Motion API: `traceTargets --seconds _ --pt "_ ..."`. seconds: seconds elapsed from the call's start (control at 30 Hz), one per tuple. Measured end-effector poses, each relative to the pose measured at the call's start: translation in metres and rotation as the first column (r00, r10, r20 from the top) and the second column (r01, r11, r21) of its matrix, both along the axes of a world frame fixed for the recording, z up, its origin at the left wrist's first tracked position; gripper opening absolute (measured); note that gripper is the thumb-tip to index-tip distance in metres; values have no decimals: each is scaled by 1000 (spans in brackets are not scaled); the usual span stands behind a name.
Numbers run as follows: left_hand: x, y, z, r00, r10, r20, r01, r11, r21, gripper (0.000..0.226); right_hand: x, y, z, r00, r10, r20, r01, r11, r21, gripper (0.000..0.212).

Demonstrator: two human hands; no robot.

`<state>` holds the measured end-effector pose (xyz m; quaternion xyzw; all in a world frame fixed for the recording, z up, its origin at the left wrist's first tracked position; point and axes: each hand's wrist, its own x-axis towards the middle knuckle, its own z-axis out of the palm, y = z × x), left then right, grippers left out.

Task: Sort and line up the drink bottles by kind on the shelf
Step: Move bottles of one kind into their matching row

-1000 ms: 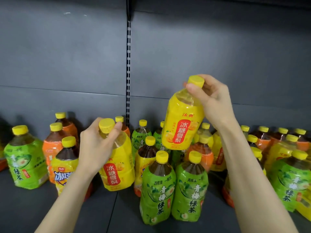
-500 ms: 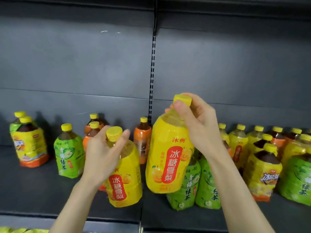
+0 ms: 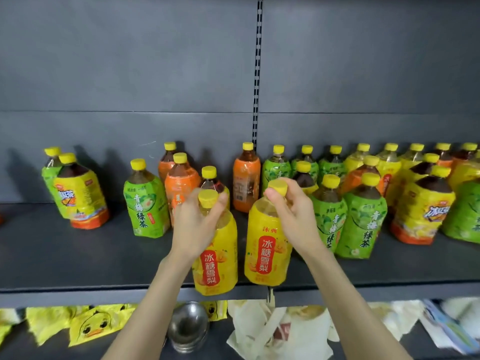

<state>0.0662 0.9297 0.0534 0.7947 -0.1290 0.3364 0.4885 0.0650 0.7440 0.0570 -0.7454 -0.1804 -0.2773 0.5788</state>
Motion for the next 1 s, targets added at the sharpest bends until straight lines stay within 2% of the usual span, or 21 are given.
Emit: traceTargets --seconds 0.17,0.33,0.43,0.53,0.7,0.77,0.9,1.0 --pt "14 -1 -3 1000 21 -23 -21 1000 -21 26 10 8 -14 997 -68 -26 67 997 -29 28" --pt "21 -6 0 998 -43 -53 41 999 -34 30 13 9 -15 994 -106 -10 105 993 -48 23" --pt "23 -2 -10 989 -133 -62 127 987 -95 28 9 11 -21 996 -80 -33 81 996 26 17" --pt "22 8 -29 962 -253 -105 241 964 -115 36 5 12 -37 995 -64 -72 72 992 103 28" --pt "6 8 -71 897 -391 -205 264 847 -461 57 -6 15 -69 979 14 -205 52 947 316 57" --pt "4 4 -78 894 -385 -229 223 827 -516 60 -10 20 -76 972 36 -234 60 920 388 62" --pt "-1 -7 -70 928 -317 -198 162 819 -551 61 -11 28 -69 970 -5 -243 114 892 436 49" --pt "-8 -10 -63 931 -307 -199 157 826 -541 49 -13 24 -66 966 -27 -257 144 882 449 59"
